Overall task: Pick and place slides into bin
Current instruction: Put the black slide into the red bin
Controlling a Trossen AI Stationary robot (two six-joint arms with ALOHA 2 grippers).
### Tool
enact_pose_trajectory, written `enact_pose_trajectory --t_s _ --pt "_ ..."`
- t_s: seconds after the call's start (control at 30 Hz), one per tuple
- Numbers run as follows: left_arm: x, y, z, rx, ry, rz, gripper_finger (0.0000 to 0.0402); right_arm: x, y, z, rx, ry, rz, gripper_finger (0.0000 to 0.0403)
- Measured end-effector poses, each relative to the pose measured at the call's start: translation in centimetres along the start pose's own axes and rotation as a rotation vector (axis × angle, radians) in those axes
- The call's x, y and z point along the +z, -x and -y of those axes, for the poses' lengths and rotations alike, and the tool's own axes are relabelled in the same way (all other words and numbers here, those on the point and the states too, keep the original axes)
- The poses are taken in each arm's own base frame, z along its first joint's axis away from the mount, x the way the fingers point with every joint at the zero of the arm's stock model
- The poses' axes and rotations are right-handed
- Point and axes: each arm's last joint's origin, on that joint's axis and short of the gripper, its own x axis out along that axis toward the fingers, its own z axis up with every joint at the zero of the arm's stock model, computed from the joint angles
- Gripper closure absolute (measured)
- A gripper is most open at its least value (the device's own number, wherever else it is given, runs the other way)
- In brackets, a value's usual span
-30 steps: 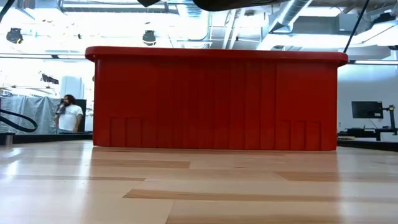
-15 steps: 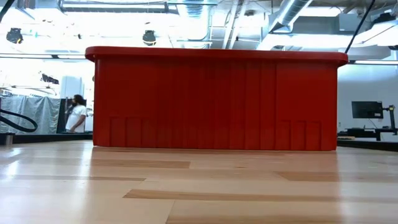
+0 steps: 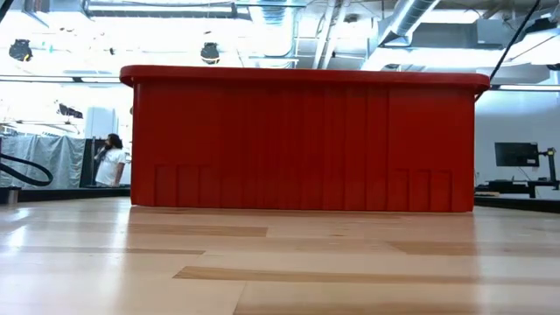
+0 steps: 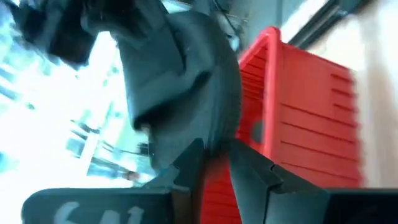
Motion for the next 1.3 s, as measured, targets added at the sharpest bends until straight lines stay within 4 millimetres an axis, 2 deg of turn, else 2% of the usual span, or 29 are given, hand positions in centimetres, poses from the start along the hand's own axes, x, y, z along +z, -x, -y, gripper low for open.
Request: enact_pose_trajectory --t_s 0.07,0.13,0.27,0.43,0.67,0.8,1.0,1.13,1.3 --pt "-0.1 0.6 -0.8 -0.073 0.012 0.01 0.0343 -1.1 1.2 1.3 -0.079 0.021 -0.075 0.0402" --pt "-0.1 1.0 -1.5 -0.149 0.065 0.018 0.0343 -0.9 2.5 1.5 -0.063 0.011 -0.008 0.0402" --pt "-0.4 0.8 -2.5 -0.218 0.164 0.002 0.0343 -1.7 3.3 2.6 -0.143 0.004 -0.041 0.0402" --pt "-0.9 1.3 -4.6 -0.26 0.396 -0.009 0.0343 -2.1 5.8 4.3 -0.179 -0.003 0.015 0.0402" --pt "-2.9 1.5 -9.8 -0.321 0.761 -0.042 0.0343 -1.2 6.2 6.1 -0.284 0.032 0.057 0.0403" --pt "-5.0 1.8 -13.4 -0.356 0.925 -0.065 0.0343 -0.1 5.2 7.2 -0.338 0.08 0.031 0.0403" --pt "-8.2 2.6 -18.0 -0.45 0.985 -0.053 0.0342 1.9 2.9 9.4 -0.446 0.121 -0.029 0.0403" --pt "-9.9 3.2 -20.2 -0.469 0.966 -0.017 0.0342 3.2 1.2 11.0 -0.497 0.126 -0.086 0.0403" --pt "-11.9 3.7 -21.9 -0.48 0.895 0.009 0.0342 4.4 -0.8 12.7 -0.535 0.145 -0.156 0.0403"
